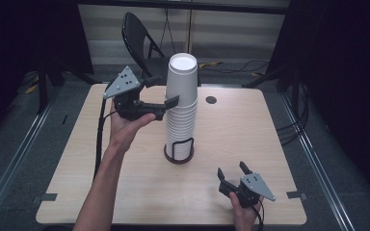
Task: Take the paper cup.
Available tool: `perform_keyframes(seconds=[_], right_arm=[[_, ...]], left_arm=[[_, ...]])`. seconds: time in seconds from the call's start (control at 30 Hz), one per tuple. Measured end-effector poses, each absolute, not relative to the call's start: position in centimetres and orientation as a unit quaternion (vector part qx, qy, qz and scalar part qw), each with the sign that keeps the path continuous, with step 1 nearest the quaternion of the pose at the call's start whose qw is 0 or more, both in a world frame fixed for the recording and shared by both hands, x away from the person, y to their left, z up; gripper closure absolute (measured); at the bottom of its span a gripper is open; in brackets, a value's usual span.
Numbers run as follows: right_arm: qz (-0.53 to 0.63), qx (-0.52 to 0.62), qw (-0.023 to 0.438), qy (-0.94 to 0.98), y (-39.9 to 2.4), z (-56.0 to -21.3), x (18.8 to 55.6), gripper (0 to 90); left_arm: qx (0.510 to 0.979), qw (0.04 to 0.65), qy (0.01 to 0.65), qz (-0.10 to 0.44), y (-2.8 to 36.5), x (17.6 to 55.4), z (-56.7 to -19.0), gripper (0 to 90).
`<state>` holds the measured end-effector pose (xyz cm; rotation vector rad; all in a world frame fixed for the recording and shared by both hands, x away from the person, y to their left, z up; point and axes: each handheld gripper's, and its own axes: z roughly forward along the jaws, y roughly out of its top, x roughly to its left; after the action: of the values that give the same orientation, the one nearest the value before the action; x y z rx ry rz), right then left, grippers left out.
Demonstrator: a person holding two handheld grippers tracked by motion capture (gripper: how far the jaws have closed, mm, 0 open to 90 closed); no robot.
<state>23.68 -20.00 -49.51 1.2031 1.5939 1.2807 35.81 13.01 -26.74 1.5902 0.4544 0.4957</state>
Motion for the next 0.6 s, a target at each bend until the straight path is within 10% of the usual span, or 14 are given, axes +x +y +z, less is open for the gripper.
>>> perform_keyframes(seconds=[0.6], right_arm=[[0.503,0.470,0.375,0.621,-20.0,-49.5,23.7,17.1]], left_arm=[[0.735,0.621,0.187,0.197,10.0,38.9,-27.0,8.4]])
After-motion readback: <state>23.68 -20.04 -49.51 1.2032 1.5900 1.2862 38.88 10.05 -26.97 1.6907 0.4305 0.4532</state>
